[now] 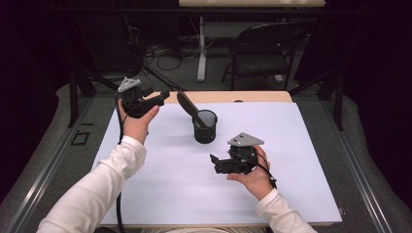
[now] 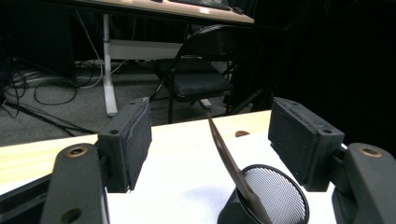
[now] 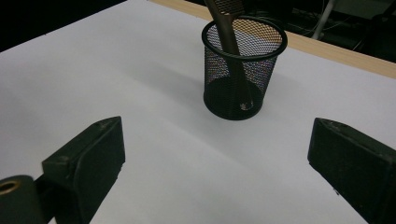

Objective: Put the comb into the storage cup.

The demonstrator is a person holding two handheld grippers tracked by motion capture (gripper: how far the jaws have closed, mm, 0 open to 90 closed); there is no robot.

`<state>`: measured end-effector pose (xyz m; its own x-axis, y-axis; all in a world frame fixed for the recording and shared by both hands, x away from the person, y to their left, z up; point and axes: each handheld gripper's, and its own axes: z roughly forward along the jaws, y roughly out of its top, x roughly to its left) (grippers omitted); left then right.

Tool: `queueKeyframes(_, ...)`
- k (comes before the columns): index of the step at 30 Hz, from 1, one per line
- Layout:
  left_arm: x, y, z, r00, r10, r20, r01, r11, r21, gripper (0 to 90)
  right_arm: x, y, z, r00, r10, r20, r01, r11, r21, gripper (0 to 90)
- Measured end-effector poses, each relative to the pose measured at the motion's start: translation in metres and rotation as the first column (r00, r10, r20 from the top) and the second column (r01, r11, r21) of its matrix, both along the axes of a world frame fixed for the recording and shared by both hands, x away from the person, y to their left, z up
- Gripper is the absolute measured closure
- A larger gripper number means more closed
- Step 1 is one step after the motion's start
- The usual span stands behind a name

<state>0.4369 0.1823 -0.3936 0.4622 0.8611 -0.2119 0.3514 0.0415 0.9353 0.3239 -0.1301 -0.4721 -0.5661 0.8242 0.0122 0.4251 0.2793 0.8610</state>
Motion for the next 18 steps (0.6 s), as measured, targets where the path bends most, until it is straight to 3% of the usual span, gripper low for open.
queueKeyframes(6,-0.011,-0.004,0.003,0.9994,-0.035,-0.001,0.035,0.9994,0.009,19.8,0.000,-0.002,0.001,1.0000,-0.003,0.000,0.003,1.0000,0.004,4.0)
queueKeyframes(10,-0.018,-0.008,0.004,0.9977,-0.067,0.008,0.067,0.9972,0.032,18.9,0.000,-0.003,0.001,1.0000,-0.001,-0.001,0.001,1.0000,0.009,4.0)
queueKeyframes(14,-0.024,-0.010,0.004,0.9945,-0.104,-0.014,0.105,0.9929,0.056,18.3,0.000,-0.005,0.002,1.0000,-0.003,0.007,0.003,0.9999,0.016,4.0)
queueKeyframes(18,-0.030,-0.010,0.003,0.9919,-0.126,-0.021,0.127,0.9904,0.056,16.1,-0.001,-0.006,0.004,0.9997,-0.001,0.023,0.000,0.9996,0.030,5.4)
